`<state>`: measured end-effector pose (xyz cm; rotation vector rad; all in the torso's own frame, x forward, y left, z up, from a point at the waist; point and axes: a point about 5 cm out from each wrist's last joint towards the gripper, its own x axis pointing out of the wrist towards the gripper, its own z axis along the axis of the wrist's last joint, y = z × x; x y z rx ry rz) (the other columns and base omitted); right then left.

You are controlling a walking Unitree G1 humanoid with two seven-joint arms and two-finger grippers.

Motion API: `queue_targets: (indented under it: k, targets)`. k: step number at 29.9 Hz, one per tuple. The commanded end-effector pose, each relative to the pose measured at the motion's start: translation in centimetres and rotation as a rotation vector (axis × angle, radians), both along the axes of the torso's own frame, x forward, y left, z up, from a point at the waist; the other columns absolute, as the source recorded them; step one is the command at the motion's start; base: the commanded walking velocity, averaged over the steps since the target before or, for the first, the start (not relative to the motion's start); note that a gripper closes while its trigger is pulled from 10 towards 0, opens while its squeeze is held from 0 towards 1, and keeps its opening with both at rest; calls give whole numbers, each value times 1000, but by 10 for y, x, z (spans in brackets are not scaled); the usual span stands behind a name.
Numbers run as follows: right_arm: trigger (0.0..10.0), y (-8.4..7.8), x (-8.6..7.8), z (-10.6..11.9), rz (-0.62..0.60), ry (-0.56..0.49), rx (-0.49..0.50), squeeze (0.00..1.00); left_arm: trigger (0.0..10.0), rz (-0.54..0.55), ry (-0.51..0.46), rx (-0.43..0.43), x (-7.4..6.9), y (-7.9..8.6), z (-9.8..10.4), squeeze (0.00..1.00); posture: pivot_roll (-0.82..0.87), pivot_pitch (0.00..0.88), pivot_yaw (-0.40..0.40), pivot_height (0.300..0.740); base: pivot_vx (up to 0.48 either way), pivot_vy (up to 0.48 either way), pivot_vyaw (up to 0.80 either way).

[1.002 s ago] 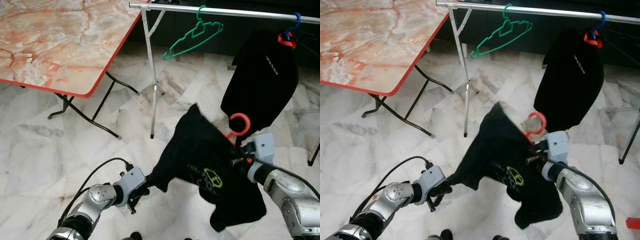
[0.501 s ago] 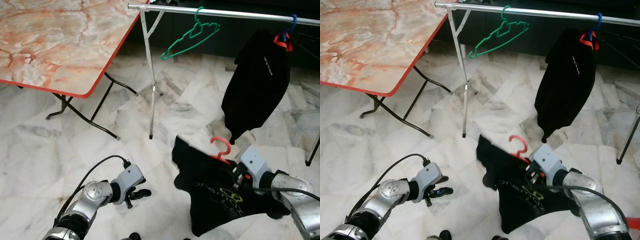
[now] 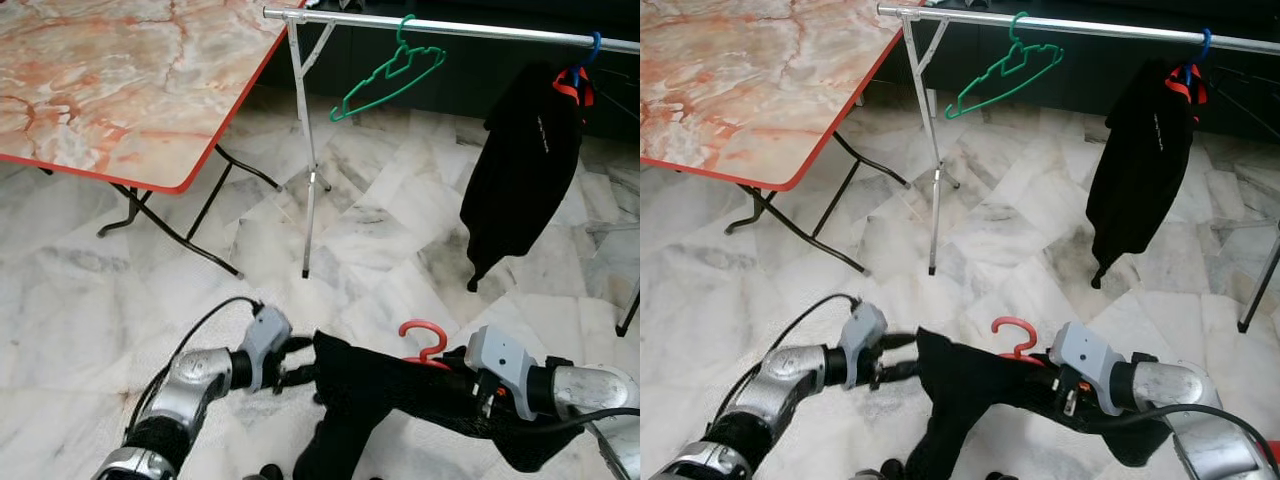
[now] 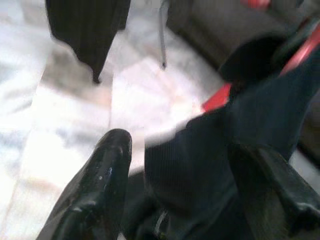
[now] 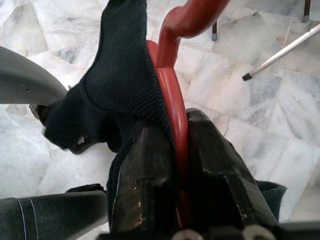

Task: Hang hanger

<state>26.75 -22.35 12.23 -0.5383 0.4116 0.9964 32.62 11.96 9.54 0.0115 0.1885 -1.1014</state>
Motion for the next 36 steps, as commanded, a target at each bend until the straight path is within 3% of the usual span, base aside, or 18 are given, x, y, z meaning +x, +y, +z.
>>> queue_targets:
  k: [1,3,4,10,13,15,23,24,25,26,36]
  targets:
    - [10000,2,-4,4,28,-16,5,0,10000,-42,52,-18,-7,3,-5,1000,-68,275,35,740,0,0,0]
    - [10000,3,-4,5,29,-18,6,0,10000,-67,65,-28,-8,4,-5,1000,-69,276,38,740,0,0,0]
    - [10000,4,-5,6,31,-19,7,0,10000,-86,77,-37,-10,5,-4,0,-69,277,39,740,0,0,0]
    - [10000,5,-5,8,35,-27,13,0,10000,-98,90,-21,-11,8,-7,0,-69,280,43,740,0,0,0]
    - [10000,5,-8,14,58,-40,30,0,10000,25,64,-15,-5,11,-11,0,-76,281,45,740,0,0,0]
    - [10000,7,-10,17,68,-41,57,0,10000,69,111,-61,-2,13,-12,0,-80,276,45,740,0,0,0]
    - [10000,7,-10,19,67,-47,53,0,10000,61,135,-75,-5,11,-13,0,-78,276,46,740,0,0,0]
    - [10000,7,-10,19,66,-48,54,0,5843,61,140,-81,-5,11,-13,0,-78,276,46,740,0,0,0]
    - [10000,6,-10,20,65,-48,54,0,5843,62,142,-85,-5,11,-14,0,-78,276,46,740,0,0,0]
    - [10000,6,-10,20,64,-49,55,0,0,61,146,-92,-5,11,-14,0,-77,273,46,740,0,0,0]
    - [10000,7,-7,19,51,-57,55,0,0,33,168,-134,-5,11,-10,0,-76,271,49,740,0,0,0]
